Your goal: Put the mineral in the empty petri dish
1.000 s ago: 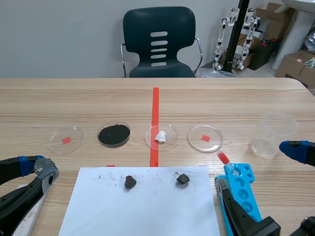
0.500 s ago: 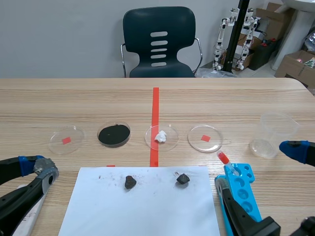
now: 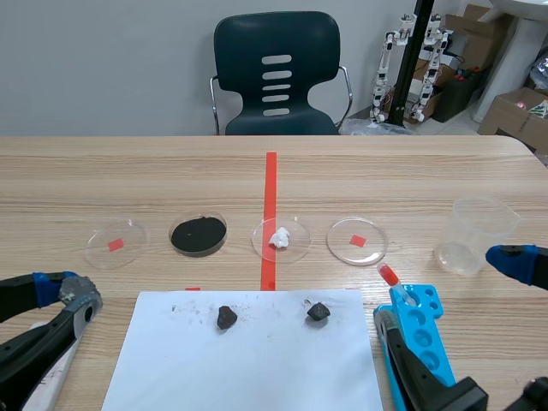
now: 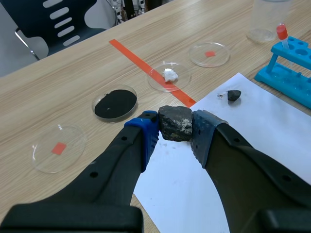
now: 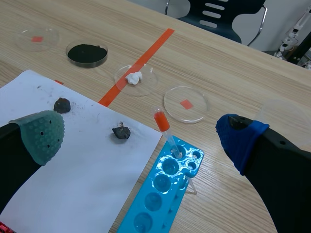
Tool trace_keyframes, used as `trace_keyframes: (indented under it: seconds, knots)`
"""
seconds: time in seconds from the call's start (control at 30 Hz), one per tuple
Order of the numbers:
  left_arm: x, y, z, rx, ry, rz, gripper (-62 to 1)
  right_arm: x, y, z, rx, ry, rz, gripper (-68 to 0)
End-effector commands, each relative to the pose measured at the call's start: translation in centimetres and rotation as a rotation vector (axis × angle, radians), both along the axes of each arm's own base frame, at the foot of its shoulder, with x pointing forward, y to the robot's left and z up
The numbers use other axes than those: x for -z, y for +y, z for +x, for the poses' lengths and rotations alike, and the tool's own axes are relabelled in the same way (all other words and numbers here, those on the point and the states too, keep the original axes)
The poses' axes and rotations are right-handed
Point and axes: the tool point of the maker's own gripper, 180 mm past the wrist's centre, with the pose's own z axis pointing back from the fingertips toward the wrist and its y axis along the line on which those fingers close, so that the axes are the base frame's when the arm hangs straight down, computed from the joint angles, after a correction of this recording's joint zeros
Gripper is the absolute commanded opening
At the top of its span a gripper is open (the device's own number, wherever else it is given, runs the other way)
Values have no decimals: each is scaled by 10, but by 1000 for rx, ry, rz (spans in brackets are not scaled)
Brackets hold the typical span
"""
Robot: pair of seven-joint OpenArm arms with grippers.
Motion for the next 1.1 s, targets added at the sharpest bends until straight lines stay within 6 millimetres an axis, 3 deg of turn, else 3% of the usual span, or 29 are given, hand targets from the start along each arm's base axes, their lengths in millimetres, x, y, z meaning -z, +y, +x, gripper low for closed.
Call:
trace_keyframes:
  seconds: [0.0, 0.37, 0.57, 1.07]
  knots:
    - [-9, -1, 10, -9, -35, -11, -543, -6, 1, 3, -6, -26, 9, 4]
    - [3, 0, 59, -90, 15, 70, -543, -6, 1, 3, -6, -26, 9, 4]
    - [12, 16, 102, -227, 20, 15, -543, -6, 1, 3, -6, -26, 9, 4]
    - [61, 58, 195, -487, 120, -58, -543, -6, 1, 3, -6, -26, 9, 4]
